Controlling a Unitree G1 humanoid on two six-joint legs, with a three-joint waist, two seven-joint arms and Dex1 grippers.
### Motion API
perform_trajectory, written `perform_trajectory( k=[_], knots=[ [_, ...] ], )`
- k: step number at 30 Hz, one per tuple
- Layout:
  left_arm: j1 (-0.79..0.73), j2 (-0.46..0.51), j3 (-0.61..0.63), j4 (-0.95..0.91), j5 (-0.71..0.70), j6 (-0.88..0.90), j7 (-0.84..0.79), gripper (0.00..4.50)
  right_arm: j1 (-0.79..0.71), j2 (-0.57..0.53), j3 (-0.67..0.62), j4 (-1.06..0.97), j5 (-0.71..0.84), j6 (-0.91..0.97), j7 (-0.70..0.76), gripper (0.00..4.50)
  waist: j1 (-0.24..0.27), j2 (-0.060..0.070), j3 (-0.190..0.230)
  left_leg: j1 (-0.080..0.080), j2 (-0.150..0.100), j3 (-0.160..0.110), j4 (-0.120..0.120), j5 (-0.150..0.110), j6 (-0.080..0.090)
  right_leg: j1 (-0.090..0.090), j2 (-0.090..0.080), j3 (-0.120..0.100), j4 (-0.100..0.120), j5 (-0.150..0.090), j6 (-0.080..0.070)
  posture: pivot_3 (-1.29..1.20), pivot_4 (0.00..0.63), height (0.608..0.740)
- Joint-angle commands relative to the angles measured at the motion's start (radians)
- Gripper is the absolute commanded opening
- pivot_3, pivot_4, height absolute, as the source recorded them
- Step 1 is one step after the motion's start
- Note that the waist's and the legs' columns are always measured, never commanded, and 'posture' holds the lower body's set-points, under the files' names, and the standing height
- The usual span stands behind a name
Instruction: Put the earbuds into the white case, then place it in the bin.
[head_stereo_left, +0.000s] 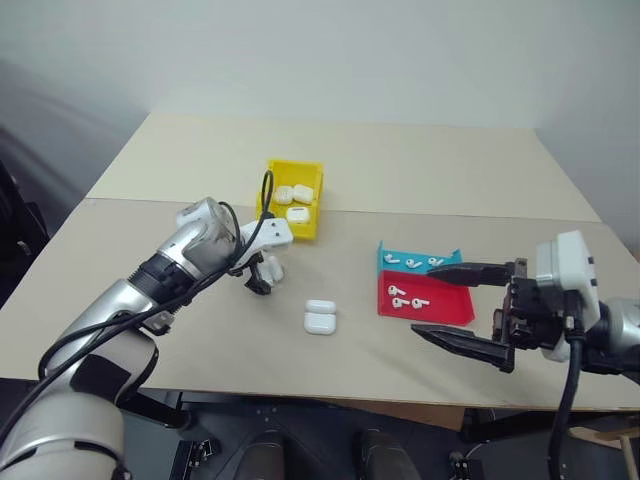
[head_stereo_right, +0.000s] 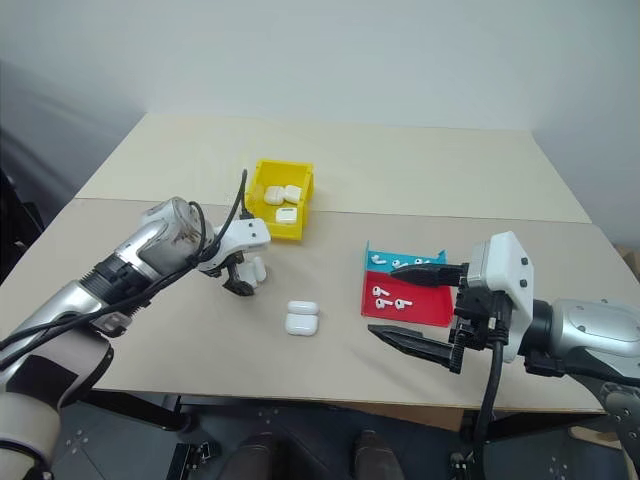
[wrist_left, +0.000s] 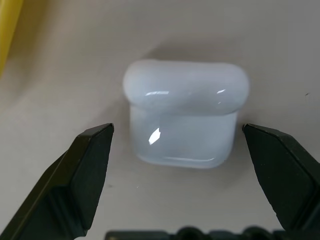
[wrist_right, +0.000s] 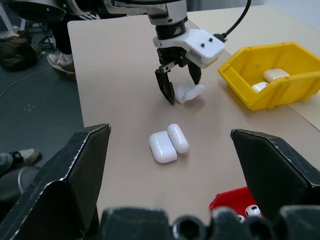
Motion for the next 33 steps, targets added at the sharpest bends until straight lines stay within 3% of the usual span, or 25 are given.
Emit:
perform_trajectory(
  k=[1, 5, 13, 16, 24, 27, 33],
  knots=[
    [0.019, -0.008, 0.009, -0.03, 0.007, -0.011, -0.029, 3.95, -0.001, 0.002, -0.028, -0.02, 0.006, -0.017, -0.001, 4.5, -0.004, 0.0, 0.0, 0.0, 0.0, 0.0, 0.0, 0.0, 0.0, 0.0, 0.0, 0.0, 0.0, 0.0, 0.0, 0.0, 0.15, 0.74],
    [0.031, 0.0, 0.022, -0.049, 0.015, -0.006, -0.043, 2.82, -0.002, 0.005, -0.026, -0.02, 0.003, -0.02, -0.003, 4.5, -0.004, 0.0, 0.0, 0.0, 0.0, 0.0, 0.0, 0.0, 0.0, 0.0, 0.0, 0.0, 0.001, 0.0, 0.0, 0.0, 0.15, 0.74],
    [0.07, 0.055, 0.074, -0.13, 0.026, 0.005, -0.042, 2.79, -0.02, 0.02, -0.003, -0.011, -0.015, -0.035, -0.002, 4.5, -0.017, 0.0, 0.0, -0.001, 0.0, 0.0, 0.0, 0.0, 0.0, -0.002, 0.0, 0.0, 0.0, 0.0, 0.0, 0.0, 0.15, 0.74],
    [0.102, 0.074, 0.154, -0.179, -0.004, 0.004, -0.015, 2.79, -0.034, 0.027, 0.012, -0.002, -0.028, -0.044, 0.004, 4.5, -0.018, 0.0, 0.0, -0.001, 0.001, 0.0, 0.0, 0.0, 0.001, -0.002, 0.001, 0.0, 0.001, 0.0, 0.0, 0.0, 0.15, 0.74],
    [0.235, 0.085, 0.564, -0.366, -0.243, 0.052, 0.046, 2.79, -0.072, 0.056, 0.056, 0.035, -0.075, -0.076, 0.027, 4.5, -0.019, 0.0, 0.0, -0.002, 0.002, 0.0, 0.0, 0.0, 0.001, -0.003, 0.001, 0.0, 0.001, 0.0, 0.0, 0.0, 0.15, 0.74],
    [0.336, 0.033, 0.788, -0.455, -0.407, -0.029, 0.053, 2.79, -0.083, 0.068, 0.073, 0.048, -0.091, -0.088, 0.036, 4.5, -0.019, 0.0, 0.0, -0.001, 0.002, 0.0, 0.0, 0.0, 0.001, -0.003, 0.001, 0.0, 0.001, 0.0, 0.0, 0.0, 0.15, 0.74],
    [0.411, -0.074, 1.016, -0.532, -0.664, 0.021, 0.119, 2.79, -0.113, 0.096, 0.104, 0.07, -0.123, -0.108, 0.044, 4.5, -0.017, 0.0, 0.0, 0.0, 0.002, 0.0, 0.001, 0.0, 0.0, -0.002, 0.001, 0.0, 0.002, 0.0, 0.0, 0.0, 0.15, 0.74]
  ],
)
